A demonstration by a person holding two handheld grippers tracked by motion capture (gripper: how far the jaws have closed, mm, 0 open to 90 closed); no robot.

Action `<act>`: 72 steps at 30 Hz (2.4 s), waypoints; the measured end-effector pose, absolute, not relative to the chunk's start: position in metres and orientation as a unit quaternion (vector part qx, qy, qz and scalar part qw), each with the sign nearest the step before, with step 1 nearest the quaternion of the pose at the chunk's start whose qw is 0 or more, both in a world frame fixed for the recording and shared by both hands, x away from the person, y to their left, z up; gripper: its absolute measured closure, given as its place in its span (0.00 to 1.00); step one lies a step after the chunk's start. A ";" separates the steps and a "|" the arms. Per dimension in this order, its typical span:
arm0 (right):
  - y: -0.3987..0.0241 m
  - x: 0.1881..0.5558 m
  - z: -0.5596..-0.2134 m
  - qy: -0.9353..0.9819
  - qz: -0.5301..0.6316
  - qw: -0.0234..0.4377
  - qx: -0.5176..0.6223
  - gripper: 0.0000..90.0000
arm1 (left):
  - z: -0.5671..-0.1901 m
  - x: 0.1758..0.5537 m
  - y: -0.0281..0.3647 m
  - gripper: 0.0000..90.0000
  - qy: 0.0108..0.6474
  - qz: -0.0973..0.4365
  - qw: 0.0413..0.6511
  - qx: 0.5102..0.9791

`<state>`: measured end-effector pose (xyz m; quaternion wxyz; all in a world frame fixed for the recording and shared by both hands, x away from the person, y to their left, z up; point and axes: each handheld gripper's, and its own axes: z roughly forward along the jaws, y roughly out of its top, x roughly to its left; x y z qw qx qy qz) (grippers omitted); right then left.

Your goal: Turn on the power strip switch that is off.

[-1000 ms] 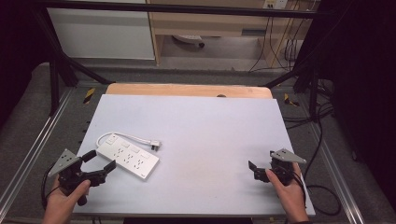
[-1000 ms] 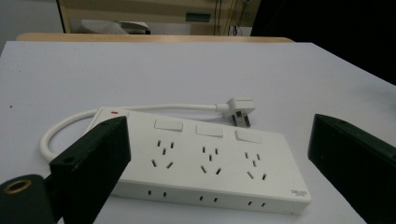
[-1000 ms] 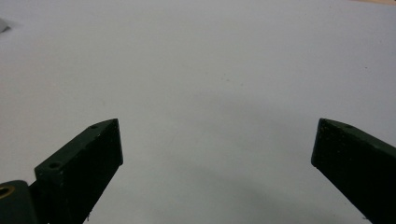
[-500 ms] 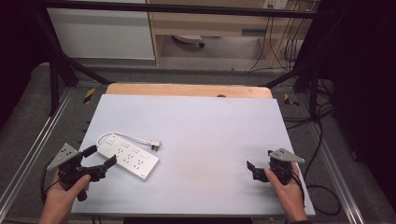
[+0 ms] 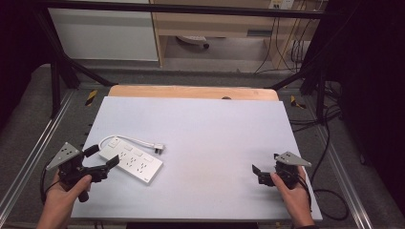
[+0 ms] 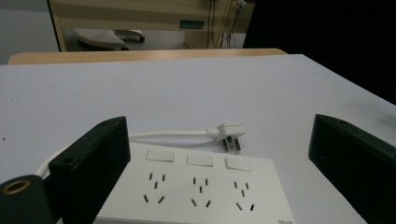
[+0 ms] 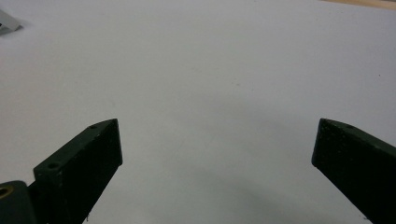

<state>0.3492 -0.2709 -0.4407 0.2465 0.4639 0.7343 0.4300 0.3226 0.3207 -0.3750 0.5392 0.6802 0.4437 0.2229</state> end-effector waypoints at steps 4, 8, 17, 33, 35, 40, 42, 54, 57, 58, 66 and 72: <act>-0.271 0.349 -0.441 0.735 0.430 0.246 0.464 0.02 | -0.371 0.326 0.318 0.06 0.441 0.224 0.543 0.679; -0.271 0.350 -0.441 0.736 0.429 0.246 0.462 0.02 | -0.367 0.330 0.316 0.06 0.438 0.225 0.545 0.679; -0.271 0.349 -0.441 0.734 0.430 0.247 0.464 0.02 | -0.360 0.337 0.309 0.06 0.430 0.224 0.549 0.681; -0.270 0.348 -0.440 0.735 0.430 0.247 0.463 0.02 | -0.352 0.350 0.298 0.08 0.424 0.219 0.545 0.689; -0.271 0.348 -0.440 0.736 0.429 0.248 0.462 0.02 | -0.352 0.352 0.296 0.08 0.422 0.218 0.545 0.691; -0.271 0.348 -0.440 0.735 0.430 0.249 0.461 0.02 | -0.351 0.357 0.293 0.10 0.423 0.219 0.542 0.692; -0.271 0.348 -0.440 0.736 0.430 0.248 0.461 0.02 | -0.350 0.359 0.291 0.10 0.422 0.219 0.542 0.693; -0.271 0.349 -0.440 0.734 0.431 0.247 0.462 0.02 | -0.355 0.372 0.287 0.12 0.423 0.214 0.534 0.700; -0.271 0.349 -0.440 0.734 0.432 0.247 0.462 0.02 | -0.357 0.374 0.286 0.13 0.423 0.211 0.532 0.702; -0.271 0.349 -0.440 0.734 0.433 0.247 0.462 0.02 | -0.357 0.375 0.285 0.14 0.422 0.211 0.531 0.704; -0.271 0.348 -0.440 0.733 0.433 0.249 0.462 0.02 | -0.360 0.380 0.277 0.24 0.418 0.206 0.525 0.712; -0.272 0.348 -0.440 0.733 0.433 0.249 0.462 0.02 | -0.363 0.384 0.273 0.31 0.420 0.205 0.520 0.714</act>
